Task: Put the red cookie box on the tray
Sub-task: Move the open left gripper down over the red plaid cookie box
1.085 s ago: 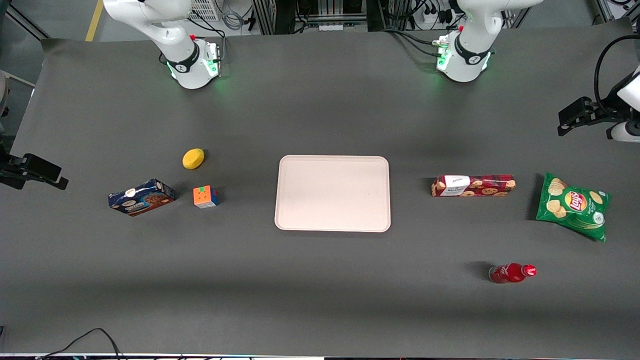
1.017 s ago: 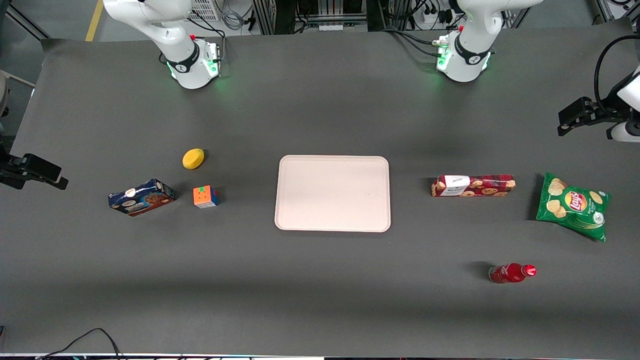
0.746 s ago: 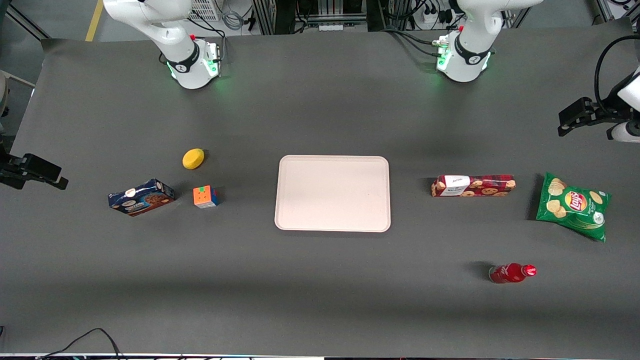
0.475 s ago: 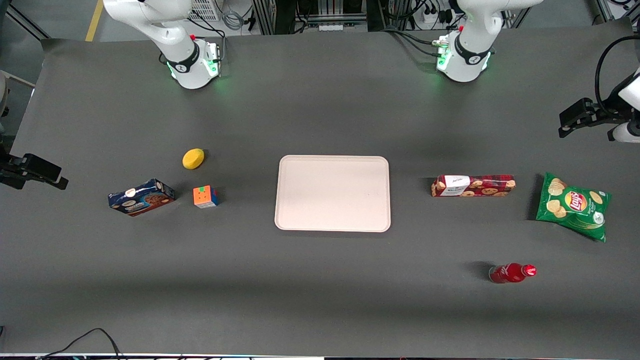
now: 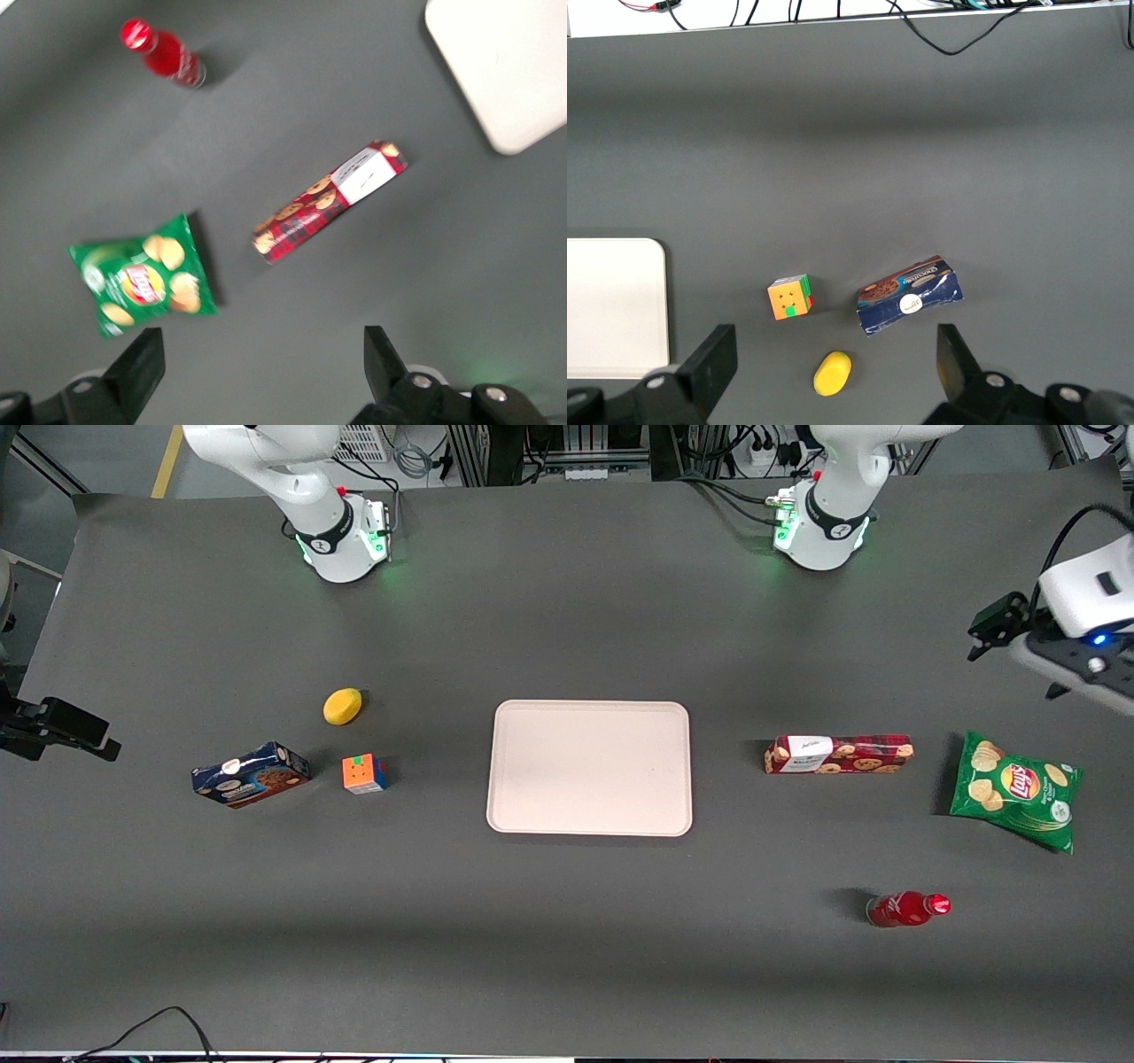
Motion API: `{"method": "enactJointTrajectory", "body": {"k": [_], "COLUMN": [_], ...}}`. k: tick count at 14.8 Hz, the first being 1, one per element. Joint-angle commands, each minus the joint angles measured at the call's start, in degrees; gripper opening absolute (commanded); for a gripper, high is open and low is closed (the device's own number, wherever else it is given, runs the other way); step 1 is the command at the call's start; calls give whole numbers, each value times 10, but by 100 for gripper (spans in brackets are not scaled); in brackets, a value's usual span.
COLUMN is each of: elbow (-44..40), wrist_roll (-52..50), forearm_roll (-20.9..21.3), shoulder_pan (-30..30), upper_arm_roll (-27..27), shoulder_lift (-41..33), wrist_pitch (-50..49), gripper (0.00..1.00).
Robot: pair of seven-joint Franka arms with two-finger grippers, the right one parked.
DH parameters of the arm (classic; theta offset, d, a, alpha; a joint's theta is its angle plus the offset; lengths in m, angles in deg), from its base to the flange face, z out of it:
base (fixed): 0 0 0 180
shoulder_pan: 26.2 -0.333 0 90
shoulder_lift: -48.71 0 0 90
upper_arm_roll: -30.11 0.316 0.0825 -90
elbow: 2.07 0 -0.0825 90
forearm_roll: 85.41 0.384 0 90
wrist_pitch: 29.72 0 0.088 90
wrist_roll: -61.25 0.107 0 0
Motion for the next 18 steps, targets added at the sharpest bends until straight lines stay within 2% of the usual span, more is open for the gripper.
{"method": "enactJointTrajectory", "body": {"k": [1,6,10,18], "elbow": [74,194,294,367], "wrist_roll": [189,272,285,356], "forearm_roll": [51,52,48,45], "shoulder_pan": [15,11,9,-3], "upper_arm_roll": [-19,-33,-56,-62], "shoulder_lift": [10,11,16,69], "wrist_pitch": [111,235,340,482], "gripper": [100,100,100,100]}}
